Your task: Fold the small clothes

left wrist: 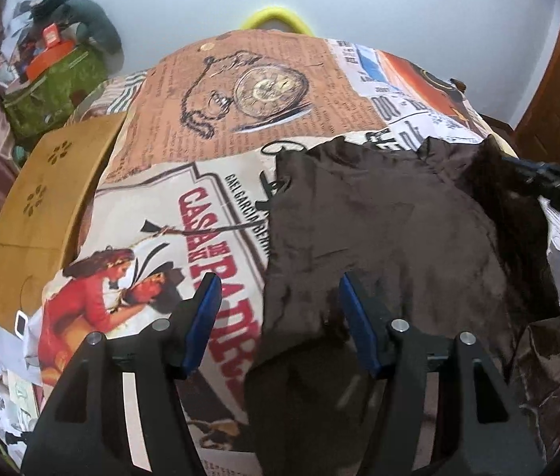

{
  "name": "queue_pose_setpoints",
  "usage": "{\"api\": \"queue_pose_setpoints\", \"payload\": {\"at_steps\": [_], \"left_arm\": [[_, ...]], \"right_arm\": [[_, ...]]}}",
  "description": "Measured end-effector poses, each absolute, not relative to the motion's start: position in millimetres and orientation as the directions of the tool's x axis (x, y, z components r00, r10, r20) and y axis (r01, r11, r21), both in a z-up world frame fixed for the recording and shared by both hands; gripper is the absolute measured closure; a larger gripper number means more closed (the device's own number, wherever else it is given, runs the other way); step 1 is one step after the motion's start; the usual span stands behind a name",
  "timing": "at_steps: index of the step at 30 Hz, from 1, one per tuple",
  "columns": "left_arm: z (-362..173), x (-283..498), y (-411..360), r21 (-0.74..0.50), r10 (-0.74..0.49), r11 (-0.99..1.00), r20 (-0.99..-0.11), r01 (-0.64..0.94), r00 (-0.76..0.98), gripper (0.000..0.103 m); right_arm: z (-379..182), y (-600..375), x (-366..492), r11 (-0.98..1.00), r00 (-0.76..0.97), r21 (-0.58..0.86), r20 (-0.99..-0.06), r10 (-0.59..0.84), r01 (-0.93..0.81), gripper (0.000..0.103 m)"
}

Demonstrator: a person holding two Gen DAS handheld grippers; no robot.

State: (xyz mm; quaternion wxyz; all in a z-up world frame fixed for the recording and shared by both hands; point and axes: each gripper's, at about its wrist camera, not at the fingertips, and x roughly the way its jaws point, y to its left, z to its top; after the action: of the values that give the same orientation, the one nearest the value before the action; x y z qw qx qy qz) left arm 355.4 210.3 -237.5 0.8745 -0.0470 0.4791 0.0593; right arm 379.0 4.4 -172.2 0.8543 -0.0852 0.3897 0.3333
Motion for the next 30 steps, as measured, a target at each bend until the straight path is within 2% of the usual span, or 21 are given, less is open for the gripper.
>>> {"api": "queue_pose_setpoints", "payload": {"at_steps": [5,9,13,15,18,22,26,30], "left_arm": [[-253.7,354.0,219.7,-0.037,0.054,0.985,-0.861,-0.169,0.506,0.042],[-260.1,355.2,222.5,-0.044,0.052,0.983,-0.867,-0.18,0.496,0.042],[-257.0,355.4,218.7,-0.044,0.052,0.983,-0.866,-0.179,0.497,0.042],[-253.0,353.3,215.2,-0.033,0.058,0.985,-0.864,-0.171,0.5,0.042],[-243.5,347.1,209.6,-0.022,0.063,0.987,-0.86,-0.16,0.507,0.042],[-223.7,328.1,200.1,0.0,0.073,0.991,-0.845,-0.137,0.53,0.035],[-209.2,303.5,191.5,0.01,0.071,0.993,-0.835,-0.114,0.545,0.029],[-207.6,276.1,187.9,-0.006,0.052,0.994,-0.843,-0.106,0.535,0.026]], "right_arm": [[-207.3,29.5,387.4,0.767,0.434,0.088,-0.781,0.45,-0.636,0.095],[-214.0,29.0,387.3,0.766,0.413,0.114,-0.786,0.459,-0.633,0.092],[-208.2,22.4,387.2,0.745,0.351,0.174,-0.798,0.49,-0.644,0.077],[-203.8,18.4,380.9,0.738,0.347,0.163,-0.803,0.485,-0.655,0.064],[-194.1,8.4,366.8,0.732,0.36,0.144,-0.797,0.484,-0.666,0.059],[-177.8,-13.9,344.0,0.727,0.365,0.138,-0.793,0.488,-0.673,0.057],[-159.0,-42.2,318.0,0.738,0.4,0.128,-0.773,0.493,-0.662,0.046],[-151.1,-65.5,296.7,0.758,0.415,0.131,-0.77,0.484,-0.639,0.045]]}}
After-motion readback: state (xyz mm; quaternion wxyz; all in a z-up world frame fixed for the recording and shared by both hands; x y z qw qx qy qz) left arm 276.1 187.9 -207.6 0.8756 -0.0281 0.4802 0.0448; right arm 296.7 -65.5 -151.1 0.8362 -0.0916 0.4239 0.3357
